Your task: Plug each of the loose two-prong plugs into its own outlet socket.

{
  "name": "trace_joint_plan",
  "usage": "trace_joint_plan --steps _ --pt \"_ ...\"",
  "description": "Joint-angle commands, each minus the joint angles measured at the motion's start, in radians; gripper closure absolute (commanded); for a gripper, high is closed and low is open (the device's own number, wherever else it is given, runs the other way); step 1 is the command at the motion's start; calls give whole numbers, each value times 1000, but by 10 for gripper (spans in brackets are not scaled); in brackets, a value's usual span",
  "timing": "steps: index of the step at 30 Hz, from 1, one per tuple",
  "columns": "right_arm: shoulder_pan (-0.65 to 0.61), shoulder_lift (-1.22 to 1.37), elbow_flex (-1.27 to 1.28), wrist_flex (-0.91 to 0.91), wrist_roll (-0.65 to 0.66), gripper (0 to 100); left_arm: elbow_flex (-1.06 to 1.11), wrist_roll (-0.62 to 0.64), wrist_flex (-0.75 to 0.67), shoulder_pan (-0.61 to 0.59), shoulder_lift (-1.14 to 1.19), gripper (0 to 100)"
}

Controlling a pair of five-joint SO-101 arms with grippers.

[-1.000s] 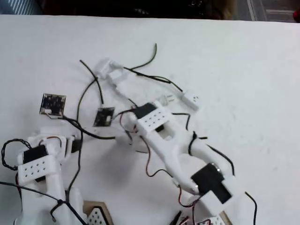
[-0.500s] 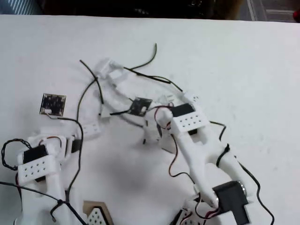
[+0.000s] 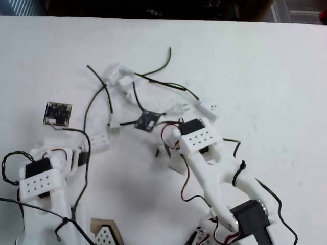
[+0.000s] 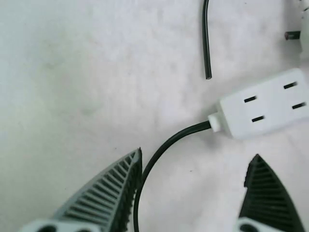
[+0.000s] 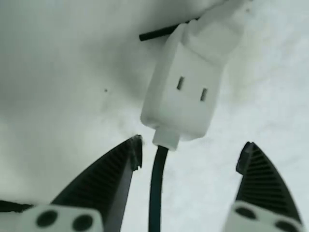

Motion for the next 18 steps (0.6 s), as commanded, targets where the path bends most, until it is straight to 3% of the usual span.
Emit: trace_joint_plan --steps 1,6,18 --pt "-10 -30 -9 -58 -48 693 -5 -3 -18 -8 -18 665" --pt "-41 -28 -3 -147 -123 693 -5 -3 -18 -8 -18 665" --pt "-125 51 -3 -262 -118 695 -5 -3 -18 -8 -18 665"
